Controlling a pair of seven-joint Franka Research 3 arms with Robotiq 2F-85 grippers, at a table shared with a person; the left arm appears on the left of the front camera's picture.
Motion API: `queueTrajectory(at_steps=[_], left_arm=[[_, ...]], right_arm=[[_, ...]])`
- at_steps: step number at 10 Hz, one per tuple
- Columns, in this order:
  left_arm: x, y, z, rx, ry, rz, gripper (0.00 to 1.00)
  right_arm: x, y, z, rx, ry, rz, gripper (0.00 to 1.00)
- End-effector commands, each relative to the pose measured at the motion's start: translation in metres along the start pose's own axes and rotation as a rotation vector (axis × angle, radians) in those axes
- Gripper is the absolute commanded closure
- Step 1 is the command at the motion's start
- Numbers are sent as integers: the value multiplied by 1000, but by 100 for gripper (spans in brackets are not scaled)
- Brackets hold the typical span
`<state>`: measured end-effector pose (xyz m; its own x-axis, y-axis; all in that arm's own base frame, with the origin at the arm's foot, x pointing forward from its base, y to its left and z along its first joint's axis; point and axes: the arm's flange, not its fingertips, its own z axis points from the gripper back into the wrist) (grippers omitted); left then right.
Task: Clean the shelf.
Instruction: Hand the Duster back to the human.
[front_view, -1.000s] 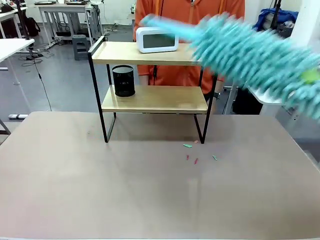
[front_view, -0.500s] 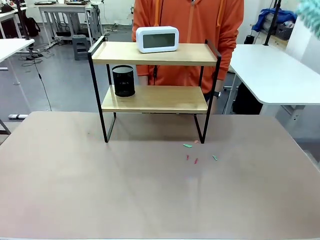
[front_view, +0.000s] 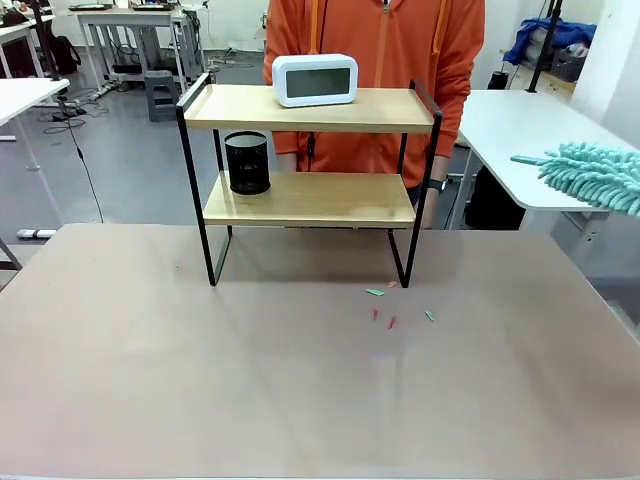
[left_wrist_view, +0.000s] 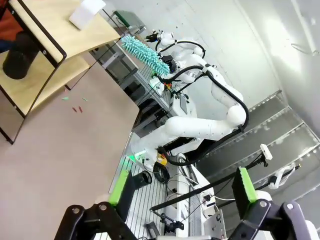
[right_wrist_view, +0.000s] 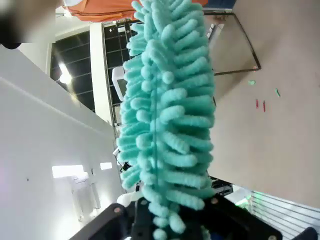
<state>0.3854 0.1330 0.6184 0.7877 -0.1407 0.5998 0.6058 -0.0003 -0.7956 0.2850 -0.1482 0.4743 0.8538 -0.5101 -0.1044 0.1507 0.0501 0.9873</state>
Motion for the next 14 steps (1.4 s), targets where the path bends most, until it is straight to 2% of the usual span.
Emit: queueTrajectory(at_steps=[1, 13, 14], left_arm=[[-2, -2, 6, 0, 8, -12, 0], [-2, -2, 6, 0, 8, -12, 0], [-2, -2, 6, 0, 8, -12, 0]], right_arm=[[-15, 20, 15, 33, -7, 107, 100], [-15, 20, 15, 33, -7, 107, 100], [-15, 21, 14, 31, -16, 83, 58]])
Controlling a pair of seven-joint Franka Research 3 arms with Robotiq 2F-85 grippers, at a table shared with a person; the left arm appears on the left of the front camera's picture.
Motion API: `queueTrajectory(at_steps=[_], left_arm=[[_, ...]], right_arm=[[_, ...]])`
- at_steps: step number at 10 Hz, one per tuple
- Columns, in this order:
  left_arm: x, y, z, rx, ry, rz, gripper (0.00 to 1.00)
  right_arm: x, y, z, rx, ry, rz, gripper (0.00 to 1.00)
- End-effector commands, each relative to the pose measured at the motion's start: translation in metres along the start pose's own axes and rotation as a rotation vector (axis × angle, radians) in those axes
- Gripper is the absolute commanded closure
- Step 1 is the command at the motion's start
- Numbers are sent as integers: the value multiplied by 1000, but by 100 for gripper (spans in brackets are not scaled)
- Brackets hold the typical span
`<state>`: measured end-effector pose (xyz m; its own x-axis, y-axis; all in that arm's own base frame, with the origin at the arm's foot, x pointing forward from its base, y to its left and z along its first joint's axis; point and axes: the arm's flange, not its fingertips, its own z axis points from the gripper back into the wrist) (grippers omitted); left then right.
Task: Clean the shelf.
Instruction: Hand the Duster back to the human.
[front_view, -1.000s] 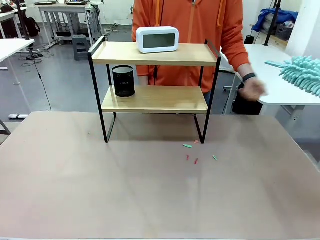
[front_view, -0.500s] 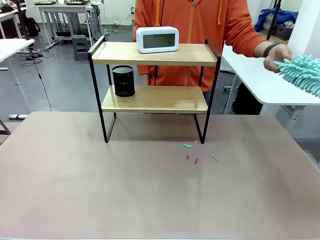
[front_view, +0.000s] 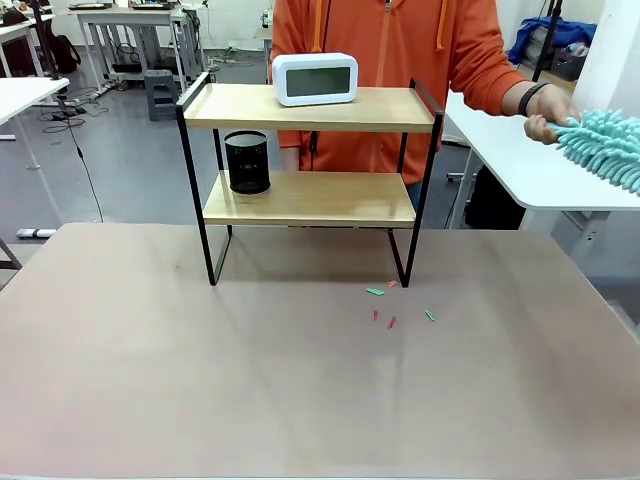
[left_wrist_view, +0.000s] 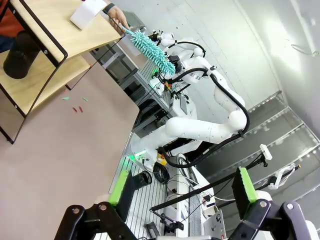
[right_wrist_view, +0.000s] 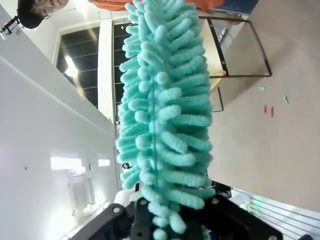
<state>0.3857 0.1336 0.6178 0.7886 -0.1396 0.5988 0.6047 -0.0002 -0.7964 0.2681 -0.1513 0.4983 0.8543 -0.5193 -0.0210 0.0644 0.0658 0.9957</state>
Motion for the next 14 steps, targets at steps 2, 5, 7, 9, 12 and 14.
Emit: queueTrajectory(at_steps=[2, 5, 7, 9, 12, 14], left_arm=[[-2, -2, 6, 0, 9, -14, 0], [-2, -2, 6, 0, 9, -14, 0], [0, 0, 0, 0, 0, 0, 0], [-25, 3, -50, -75, 87, 110, 0], [-56, 40, -122, -63, 211, 168, 0], [-63, 54, -127, -78, 221, 293, 0]], right_arm=[[0, 0, -3, -5, 17, 1, 2], [-2, 0, -4, -9, 38, 10, 0], [-3, -2, -14, -15, 82, 4, 0], [-14, 4, -53, -17, 180, 45, 0], [-61, 11, -135, 44, 374, 113, 0], [-94, -6, -180, 69, 486, 97, 0]])
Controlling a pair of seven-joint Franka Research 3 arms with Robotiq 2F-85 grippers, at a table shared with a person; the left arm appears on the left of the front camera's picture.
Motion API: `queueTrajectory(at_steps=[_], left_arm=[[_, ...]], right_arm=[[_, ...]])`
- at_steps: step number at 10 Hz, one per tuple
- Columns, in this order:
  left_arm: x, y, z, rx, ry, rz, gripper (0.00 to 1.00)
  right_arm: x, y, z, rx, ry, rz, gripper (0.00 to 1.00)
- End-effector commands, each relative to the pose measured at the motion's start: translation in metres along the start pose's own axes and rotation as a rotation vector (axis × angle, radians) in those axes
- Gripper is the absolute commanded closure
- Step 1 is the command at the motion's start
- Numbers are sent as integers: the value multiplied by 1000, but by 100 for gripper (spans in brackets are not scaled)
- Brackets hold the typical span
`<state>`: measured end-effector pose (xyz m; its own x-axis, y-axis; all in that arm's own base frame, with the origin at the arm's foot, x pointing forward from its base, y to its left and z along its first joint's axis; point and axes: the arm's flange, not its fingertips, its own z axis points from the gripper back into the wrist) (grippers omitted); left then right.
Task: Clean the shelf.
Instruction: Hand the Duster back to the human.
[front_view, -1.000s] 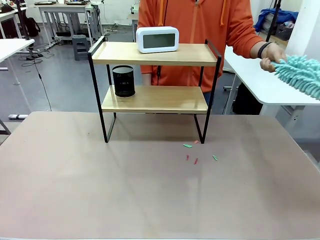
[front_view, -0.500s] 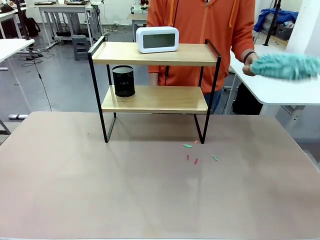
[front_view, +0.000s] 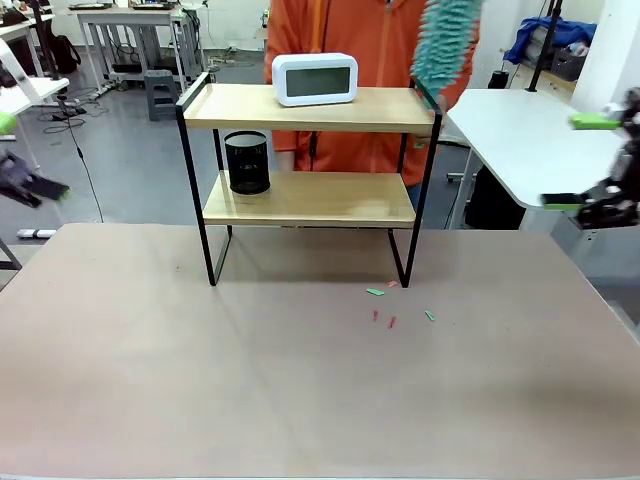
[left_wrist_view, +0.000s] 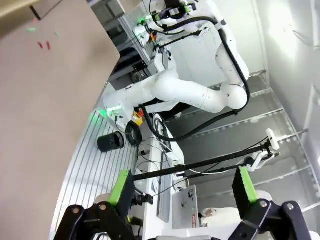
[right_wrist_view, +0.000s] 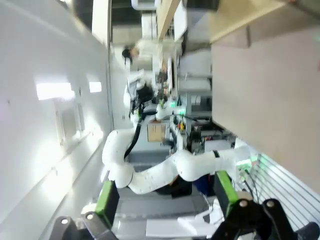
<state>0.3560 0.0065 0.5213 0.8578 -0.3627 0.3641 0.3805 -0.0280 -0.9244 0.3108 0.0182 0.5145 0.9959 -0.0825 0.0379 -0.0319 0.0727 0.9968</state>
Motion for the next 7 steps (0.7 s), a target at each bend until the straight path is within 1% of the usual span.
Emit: queueTrajectory(at_steps=[1, 7], left_arm=[[2, -11, 7, 5, -6, -39, 0], [2, -11, 7, 5, -6, -39, 0]], right_arm=[[-2, 0, 30, -12, -67, -3, 0], [-2, 0, 30, -12, -67, -3, 0]])
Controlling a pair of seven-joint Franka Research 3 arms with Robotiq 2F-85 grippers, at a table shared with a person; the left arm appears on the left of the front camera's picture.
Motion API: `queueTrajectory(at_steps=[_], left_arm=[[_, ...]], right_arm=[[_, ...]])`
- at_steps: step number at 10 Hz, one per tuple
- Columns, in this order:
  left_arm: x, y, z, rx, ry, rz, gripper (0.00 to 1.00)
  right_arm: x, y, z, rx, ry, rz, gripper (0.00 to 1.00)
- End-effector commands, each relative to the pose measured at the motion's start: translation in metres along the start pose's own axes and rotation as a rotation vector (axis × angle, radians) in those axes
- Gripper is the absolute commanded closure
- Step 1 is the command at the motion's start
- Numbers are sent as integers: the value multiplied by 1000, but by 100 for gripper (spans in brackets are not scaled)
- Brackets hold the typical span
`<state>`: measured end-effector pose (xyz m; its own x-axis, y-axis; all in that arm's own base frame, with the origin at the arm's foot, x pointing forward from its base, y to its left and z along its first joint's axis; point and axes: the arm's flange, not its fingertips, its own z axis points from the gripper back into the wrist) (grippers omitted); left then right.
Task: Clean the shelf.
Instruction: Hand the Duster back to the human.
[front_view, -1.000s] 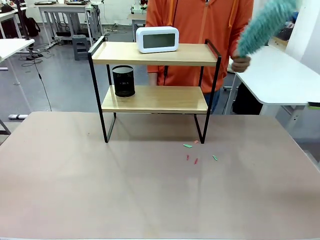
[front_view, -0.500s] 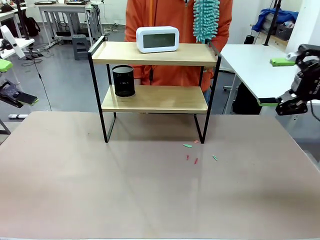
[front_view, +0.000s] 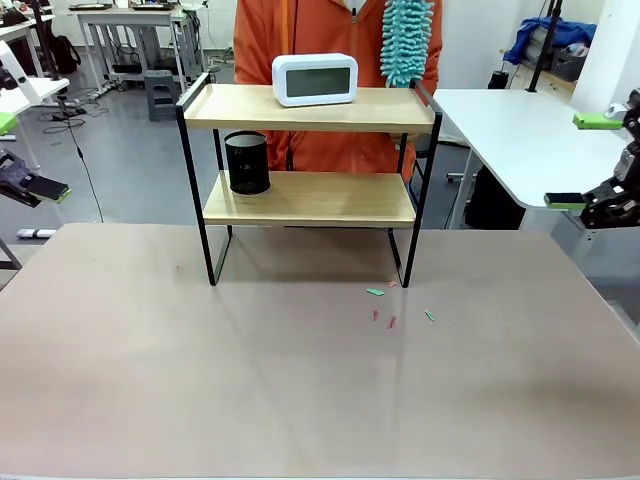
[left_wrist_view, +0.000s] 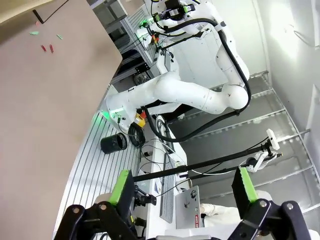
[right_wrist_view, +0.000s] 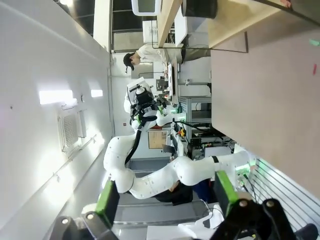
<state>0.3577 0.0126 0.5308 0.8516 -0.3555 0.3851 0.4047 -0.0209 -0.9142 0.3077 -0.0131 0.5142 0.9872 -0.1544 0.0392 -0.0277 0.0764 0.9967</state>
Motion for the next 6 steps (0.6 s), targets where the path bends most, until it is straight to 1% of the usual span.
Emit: queueTrajectory(at_steps=[1, 6], left_arm=[[0, -2, 0, -11, 1, -17, 0], [0, -2, 0, -11, 1, -17, 0]], right_arm=[[-2, 2, -1, -7, 5, 1, 0], [-2, 2, -1, -7, 5, 1, 0]])
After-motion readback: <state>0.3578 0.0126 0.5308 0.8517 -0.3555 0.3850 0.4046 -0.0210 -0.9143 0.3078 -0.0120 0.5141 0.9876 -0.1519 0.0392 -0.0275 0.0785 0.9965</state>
